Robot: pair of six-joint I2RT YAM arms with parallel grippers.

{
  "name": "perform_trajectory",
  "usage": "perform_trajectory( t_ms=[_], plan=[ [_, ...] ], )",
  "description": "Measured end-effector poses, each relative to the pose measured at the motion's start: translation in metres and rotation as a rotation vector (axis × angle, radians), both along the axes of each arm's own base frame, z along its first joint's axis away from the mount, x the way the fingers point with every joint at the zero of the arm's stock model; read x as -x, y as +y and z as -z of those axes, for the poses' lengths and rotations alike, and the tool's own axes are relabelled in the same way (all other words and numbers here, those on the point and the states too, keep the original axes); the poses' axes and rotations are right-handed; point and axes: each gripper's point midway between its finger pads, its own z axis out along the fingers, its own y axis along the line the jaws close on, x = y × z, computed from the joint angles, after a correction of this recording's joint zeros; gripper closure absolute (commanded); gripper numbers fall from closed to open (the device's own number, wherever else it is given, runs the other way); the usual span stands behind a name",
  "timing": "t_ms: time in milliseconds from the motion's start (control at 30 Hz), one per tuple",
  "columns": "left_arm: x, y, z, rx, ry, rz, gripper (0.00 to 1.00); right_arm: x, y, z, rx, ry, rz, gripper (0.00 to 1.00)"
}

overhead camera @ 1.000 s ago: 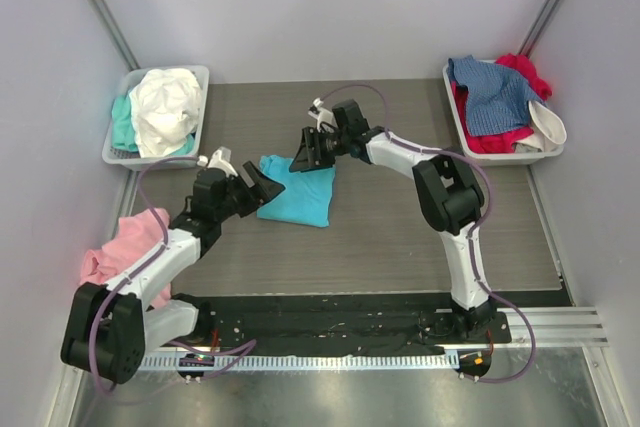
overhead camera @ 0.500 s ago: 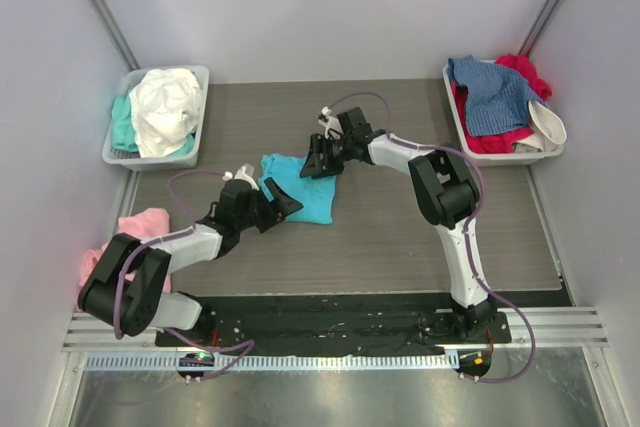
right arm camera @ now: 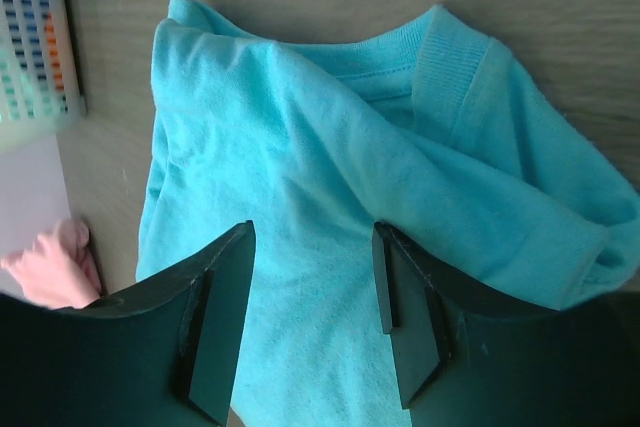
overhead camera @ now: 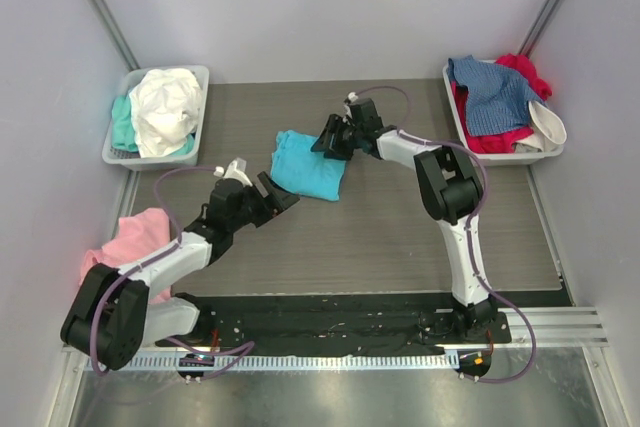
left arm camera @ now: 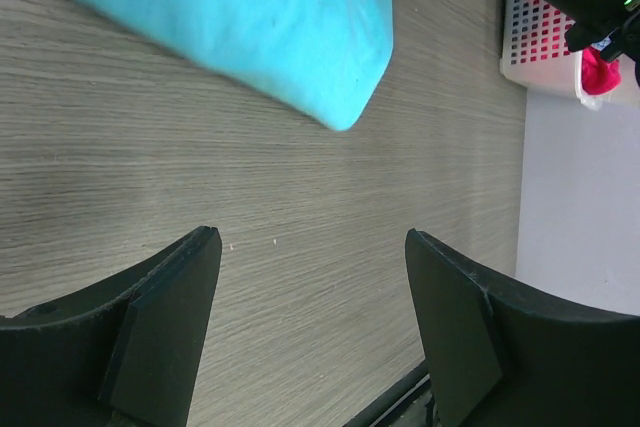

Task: Fold and stack the t-shirts
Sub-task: Fold the tshirt, then neatly place the folded tshirt to the corner

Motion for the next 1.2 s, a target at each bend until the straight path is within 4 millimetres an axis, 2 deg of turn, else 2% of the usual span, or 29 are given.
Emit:
perform_trajectory(
  t_ms=[100, 200, 400, 500, 600, 800, 900, 1000, 1133, 1200],
  plan=[
    [0.001, 0.004, -0.003, -0.018, -0.012, -0.009, 0.21, -0.015, -0.013, 0.001, 0.001, -0.015, 0.104, 0.40],
    [0.003, 0.007, 0.002, -0.037, 0.005, -0.015, 0.21, -0.020, -0.026, 0.002, 0.011, -0.029, 0.196, 0.41],
    [0.006, 0.011, 0.007, -0.058, 0.024, -0.024, 0.21, -0.020, -0.077, 0.001, 0.082, -0.054, 0.441, 0.41],
    [0.006, 0.012, 0.008, -0.062, 0.026, -0.030, 0.21, -0.016, -0.110, 0.002, 0.129, -0.060, 0.563, 0.40],
    [0.006, 0.013, 0.008, -0.064, 0.027, -0.032, 0.21, -0.008, -0.134, 0.002, 0.163, -0.072, 0.642, 0.40],
    [0.006, 0.013, 0.008, -0.064, 0.028, -0.032, 0.21, 0.016, -0.148, -0.006, 0.185, -0.071, 0.636, 0.39],
    [0.006, 0.013, 0.009, -0.065, 0.030, -0.032, 0.21, 0.019, -0.143, -0.031, 0.163, -0.109, 0.589, 0.38],
    [0.006, 0.013, 0.011, -0.068, 0.036, -0.032, 0.21, 0.017, -0.139, -0.075, 0.140, -0.188, 0.539, 0.38],
    [0.006, 0.013, 0.014, -0.072, 0.044, -0.030, 0.21, -0.005, -0.138, -0.139, 0.125, -0.345, 0.487, 0.37],
    [0.006, 0.013, 0.014, -0.072, 0.044, -0.030, 0.21, -0.014, -0.145, -0.153, 0.149, -0.388, 0.463, 0.37]
  ],
)
